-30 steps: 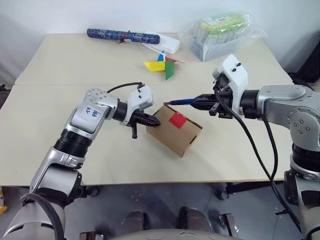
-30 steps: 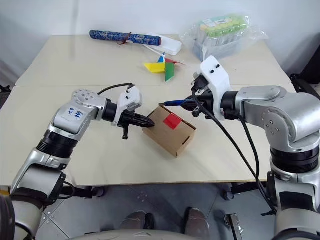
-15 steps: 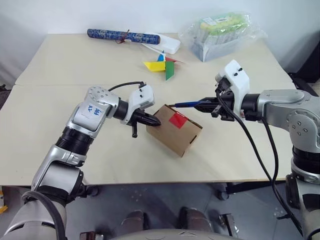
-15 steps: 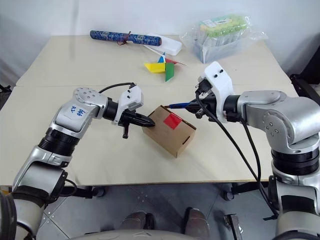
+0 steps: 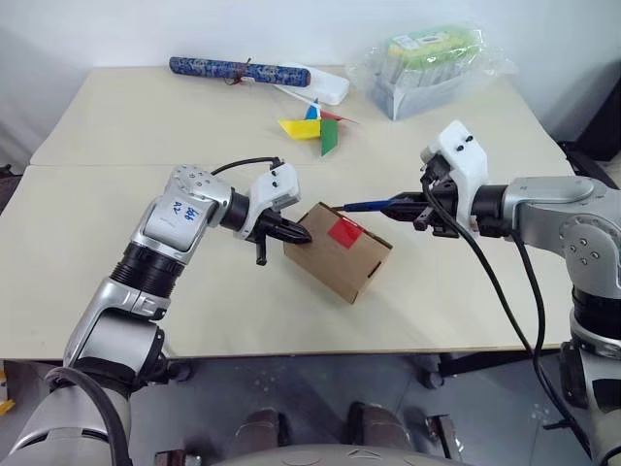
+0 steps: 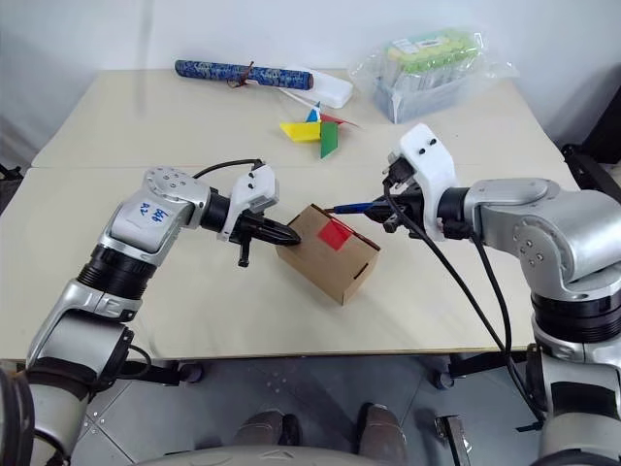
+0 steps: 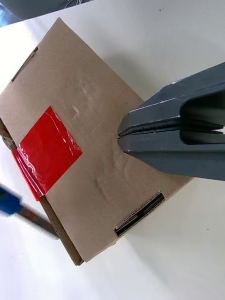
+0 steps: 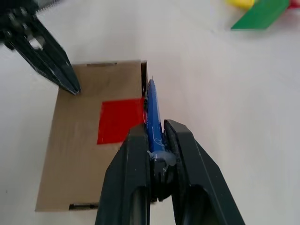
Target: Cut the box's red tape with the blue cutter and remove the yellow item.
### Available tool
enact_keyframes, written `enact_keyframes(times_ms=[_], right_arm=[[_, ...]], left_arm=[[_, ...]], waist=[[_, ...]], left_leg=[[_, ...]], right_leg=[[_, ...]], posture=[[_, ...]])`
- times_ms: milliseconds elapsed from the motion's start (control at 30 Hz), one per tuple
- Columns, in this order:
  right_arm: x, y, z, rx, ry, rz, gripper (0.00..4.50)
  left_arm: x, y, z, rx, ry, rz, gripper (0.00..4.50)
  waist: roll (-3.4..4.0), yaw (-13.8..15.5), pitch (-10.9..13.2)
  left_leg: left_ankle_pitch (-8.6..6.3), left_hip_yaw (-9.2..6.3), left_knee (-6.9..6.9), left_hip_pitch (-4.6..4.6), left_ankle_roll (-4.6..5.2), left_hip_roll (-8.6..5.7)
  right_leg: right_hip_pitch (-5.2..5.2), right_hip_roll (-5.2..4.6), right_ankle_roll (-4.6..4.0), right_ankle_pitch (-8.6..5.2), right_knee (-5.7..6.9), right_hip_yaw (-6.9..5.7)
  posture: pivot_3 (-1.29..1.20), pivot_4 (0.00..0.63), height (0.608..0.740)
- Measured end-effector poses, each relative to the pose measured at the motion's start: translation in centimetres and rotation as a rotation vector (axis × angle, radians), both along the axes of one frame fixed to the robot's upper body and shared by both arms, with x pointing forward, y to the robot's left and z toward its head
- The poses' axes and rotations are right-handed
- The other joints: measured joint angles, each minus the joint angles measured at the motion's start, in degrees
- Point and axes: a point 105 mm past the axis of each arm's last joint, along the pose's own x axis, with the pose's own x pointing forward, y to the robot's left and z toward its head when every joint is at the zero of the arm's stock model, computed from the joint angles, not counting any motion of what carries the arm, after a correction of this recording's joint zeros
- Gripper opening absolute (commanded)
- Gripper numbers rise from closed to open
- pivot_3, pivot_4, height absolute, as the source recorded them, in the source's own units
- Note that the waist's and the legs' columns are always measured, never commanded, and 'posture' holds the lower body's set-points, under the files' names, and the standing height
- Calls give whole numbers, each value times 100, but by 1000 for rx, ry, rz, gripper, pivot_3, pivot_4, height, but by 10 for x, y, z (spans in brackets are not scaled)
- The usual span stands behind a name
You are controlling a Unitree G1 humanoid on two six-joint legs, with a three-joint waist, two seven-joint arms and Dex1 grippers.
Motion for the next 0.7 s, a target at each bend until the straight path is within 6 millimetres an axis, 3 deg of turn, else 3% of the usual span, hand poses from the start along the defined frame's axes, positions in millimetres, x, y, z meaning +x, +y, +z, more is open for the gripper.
enact_keyframes(times_ms=[133,700], right_arm=[[-3,4,17,40,-40,25,190],[-4,4,-5,14,32,25,190]], left_arm=[[0,-1,0,2,-2,-1,0],[1,-2,0,5,1,5,0]], waist=[[0,12,0],[0,10,0]], left_leg=[[0,-3,7,0,1,0],[-1,-4,21,-4,2,0]], right_leg=[[1,0,0,0,9,0],[1,-1,0,0,18,1]], posture=[[0,150,740],[0,150,740]])
